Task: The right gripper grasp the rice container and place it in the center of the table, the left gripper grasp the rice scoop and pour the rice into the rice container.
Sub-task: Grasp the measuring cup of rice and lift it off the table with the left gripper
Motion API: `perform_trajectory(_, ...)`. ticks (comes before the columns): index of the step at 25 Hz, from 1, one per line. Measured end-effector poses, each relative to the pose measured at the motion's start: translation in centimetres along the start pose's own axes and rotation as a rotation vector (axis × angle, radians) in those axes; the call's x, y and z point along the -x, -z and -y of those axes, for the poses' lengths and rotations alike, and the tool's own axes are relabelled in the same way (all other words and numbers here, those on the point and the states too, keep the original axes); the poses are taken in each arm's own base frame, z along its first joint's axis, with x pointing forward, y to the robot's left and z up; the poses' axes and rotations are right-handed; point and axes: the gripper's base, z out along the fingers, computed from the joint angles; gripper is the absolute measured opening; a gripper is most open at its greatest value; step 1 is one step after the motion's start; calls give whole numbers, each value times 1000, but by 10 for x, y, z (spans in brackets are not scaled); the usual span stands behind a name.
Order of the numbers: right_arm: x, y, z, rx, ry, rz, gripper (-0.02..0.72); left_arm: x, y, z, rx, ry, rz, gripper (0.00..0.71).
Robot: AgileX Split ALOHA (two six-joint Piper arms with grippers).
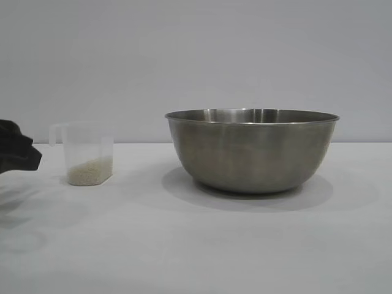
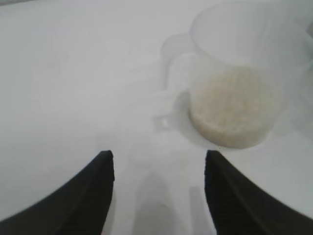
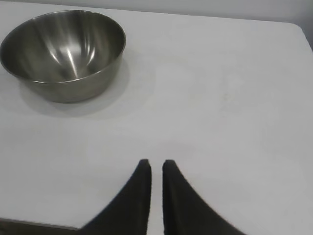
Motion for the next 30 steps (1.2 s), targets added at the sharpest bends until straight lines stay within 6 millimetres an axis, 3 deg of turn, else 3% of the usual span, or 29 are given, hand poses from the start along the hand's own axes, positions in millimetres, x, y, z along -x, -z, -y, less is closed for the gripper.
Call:
perform_trajectory(17, 0, 0, 0, 0, 0, 0, 54, -2, -45, -2, 5, -3, 42, 396)
perform_trajectory(30, 0, 0, 0, 0, 0, 0, 54, 7, -63, -3, 9, -13, 96, 396)
